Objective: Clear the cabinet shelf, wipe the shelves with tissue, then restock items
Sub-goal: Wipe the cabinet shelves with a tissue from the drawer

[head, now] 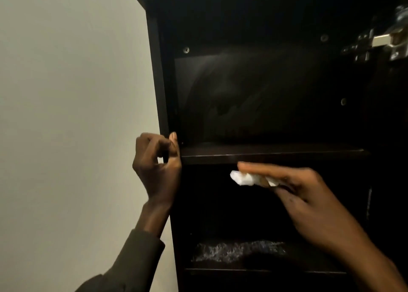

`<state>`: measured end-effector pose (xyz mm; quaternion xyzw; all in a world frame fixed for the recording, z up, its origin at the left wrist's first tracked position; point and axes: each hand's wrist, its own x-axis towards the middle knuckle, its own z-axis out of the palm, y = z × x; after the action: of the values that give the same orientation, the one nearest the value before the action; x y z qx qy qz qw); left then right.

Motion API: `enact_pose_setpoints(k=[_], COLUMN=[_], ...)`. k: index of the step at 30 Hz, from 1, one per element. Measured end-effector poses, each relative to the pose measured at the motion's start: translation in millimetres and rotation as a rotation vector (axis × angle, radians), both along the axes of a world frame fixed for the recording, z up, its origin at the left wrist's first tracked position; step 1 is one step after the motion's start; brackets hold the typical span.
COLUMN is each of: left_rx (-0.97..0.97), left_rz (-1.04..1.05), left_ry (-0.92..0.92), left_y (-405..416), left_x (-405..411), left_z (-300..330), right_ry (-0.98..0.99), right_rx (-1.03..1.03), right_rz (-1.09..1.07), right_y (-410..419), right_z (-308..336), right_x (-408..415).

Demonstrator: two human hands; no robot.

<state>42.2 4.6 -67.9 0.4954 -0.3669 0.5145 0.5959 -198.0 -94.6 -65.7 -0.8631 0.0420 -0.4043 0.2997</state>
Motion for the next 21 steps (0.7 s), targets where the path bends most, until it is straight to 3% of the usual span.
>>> enact_pose_setpoints(k=[5, 7, 9, 13, 18, 21], left_rx=[-0.013, -0.015, -0.032, -0.048, -0.031, -0.007], left_rz=[-0.024, -0.032, -0.038, -0.068, -0.112, -0.102], left_ry=[0.011, 0.026, 0.039, 0.047, 0.077, 0.099], left_y=[2, 3, 2, 0, 2, 3], left_x=[-7, -8, -8, -6, -3, -4], left_z=[-13, -17, -17, -23, -48, -62], right_ry=[-0.234, -0.320, -0.389, -0.262, 0.159, 0.228], right_rx=[1.098, 1.363, 1.430, 1.243, 0.478, 0.137], right_rz=[0.187, 0.128, 0.042, -0.138, -0.653, -0.720], right_y=[-14, -30, -46, -66, -68, -65], right_z=[-73, -102, -119, -128, -139, -153], right_x=[6, 4, 1, -4, -4, -3])
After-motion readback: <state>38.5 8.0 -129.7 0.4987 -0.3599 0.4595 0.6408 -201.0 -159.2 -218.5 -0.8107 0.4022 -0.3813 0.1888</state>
